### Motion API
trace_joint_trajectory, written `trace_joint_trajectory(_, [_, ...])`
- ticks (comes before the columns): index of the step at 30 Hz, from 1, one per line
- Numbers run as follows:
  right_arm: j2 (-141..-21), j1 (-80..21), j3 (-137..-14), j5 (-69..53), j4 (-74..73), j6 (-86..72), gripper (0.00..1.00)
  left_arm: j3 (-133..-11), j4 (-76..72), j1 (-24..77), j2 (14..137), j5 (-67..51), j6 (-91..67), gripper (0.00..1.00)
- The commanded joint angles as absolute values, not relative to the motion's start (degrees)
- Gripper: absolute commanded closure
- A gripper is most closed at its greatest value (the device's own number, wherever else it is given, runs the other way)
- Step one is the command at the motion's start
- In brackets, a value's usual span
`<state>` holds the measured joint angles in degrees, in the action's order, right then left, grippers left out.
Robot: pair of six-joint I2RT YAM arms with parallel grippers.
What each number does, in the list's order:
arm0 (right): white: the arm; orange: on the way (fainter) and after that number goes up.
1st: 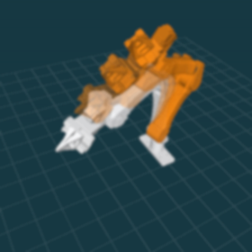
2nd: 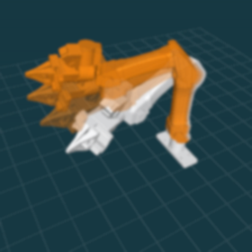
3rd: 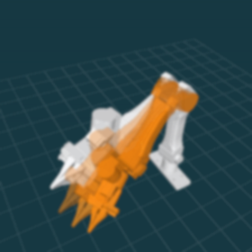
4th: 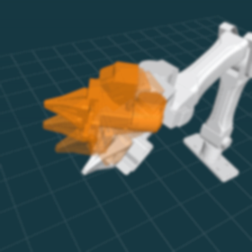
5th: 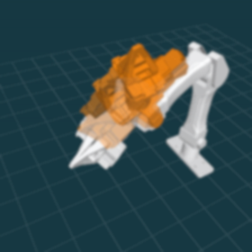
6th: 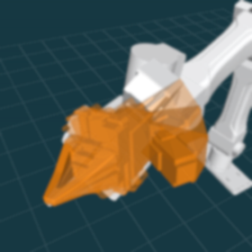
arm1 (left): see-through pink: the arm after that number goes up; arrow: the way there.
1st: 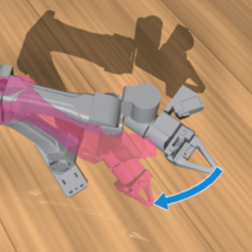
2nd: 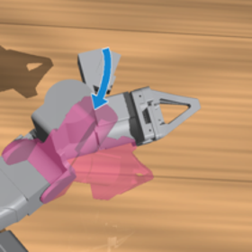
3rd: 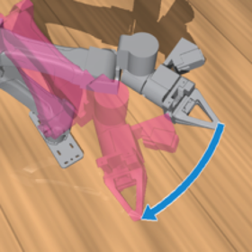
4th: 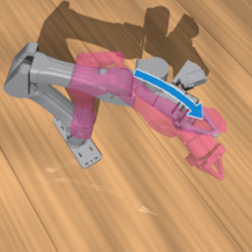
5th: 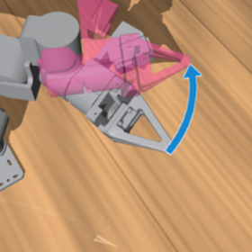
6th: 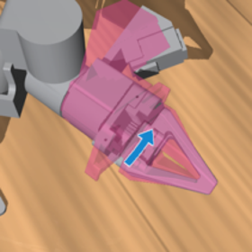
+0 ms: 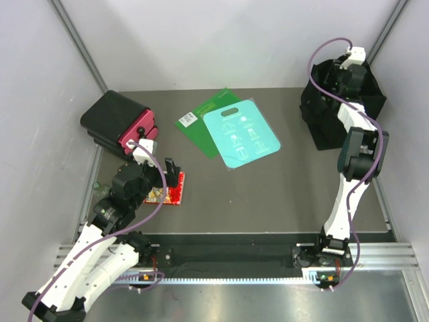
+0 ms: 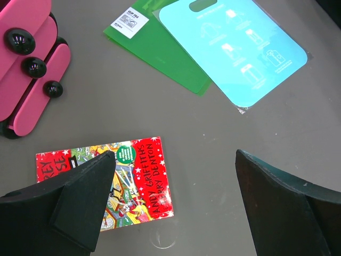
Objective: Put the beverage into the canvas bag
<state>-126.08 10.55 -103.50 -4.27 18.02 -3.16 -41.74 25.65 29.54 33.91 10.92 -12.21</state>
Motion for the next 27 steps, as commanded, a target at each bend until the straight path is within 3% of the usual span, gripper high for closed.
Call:
trace_joint_trajectory(1, [-125.51,10.28,-104.85,-4.83,20.65,-3.87,0.51,-41.92,22.33,29.27,33.57,10.55,-11.69,0.02])
trace_joint_trajectory(13, [-116.29,10.37,-109.25,-2.29,12.32,-4.22,0.47,-42.19,22.85,29.27,33.84,10.99,-11.95,0.02])
trace_joint_trajectory(27, [-100.12,9.84,-105.91,-5.45,-3.5,-12.3,0.44,-44.56,26.45,29.27,35.77,15.81,-15.2,0.01])
